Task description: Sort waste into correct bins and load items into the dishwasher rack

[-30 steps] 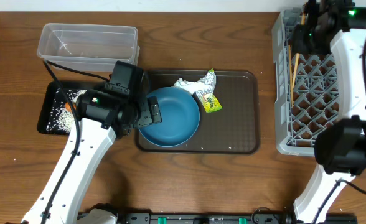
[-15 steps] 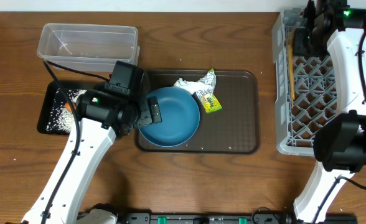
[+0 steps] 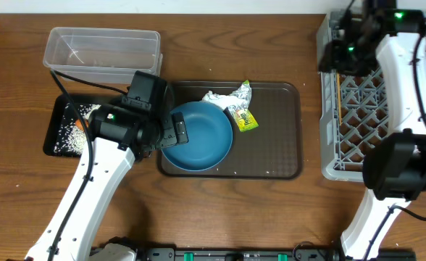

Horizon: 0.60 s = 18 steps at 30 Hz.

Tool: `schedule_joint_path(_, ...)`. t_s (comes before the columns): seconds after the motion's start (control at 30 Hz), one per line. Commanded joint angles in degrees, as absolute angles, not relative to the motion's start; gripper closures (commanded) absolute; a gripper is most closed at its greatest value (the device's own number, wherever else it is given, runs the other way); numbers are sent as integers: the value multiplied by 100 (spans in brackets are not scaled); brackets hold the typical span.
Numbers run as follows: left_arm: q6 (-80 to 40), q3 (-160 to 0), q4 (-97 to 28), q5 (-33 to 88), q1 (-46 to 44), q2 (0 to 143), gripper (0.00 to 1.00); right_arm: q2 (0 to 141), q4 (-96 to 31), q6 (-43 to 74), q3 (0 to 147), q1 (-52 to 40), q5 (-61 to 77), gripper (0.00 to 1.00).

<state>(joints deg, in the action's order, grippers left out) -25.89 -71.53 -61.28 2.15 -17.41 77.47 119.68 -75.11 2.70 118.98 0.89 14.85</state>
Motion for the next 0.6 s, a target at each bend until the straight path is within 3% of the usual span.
schedule_joint_path(0.0, -2665, -7142, -6145, 123, -1745, 7758, 2, 11974, -7502, 248, 11782, -484, 2027, 30)
schedule_joint_path(0.1, -2665, -7142, -6145, 123, -1745, 7758, 2, 11992, -7234, 397, 11487, -1011, 1557, 1)
schedule_joint_path(0.37, -2665, -7142, -6145, 123, -1745, 7758, 2, 11994, -6139, 1022, 10307, -2064, 1070, 1)
schedule_joint_path(0.57, -2665, -7142, -6145, 123, -1745, 7758, 2, 11987, -5824, 1330, 10022, -2366, 768, 1)
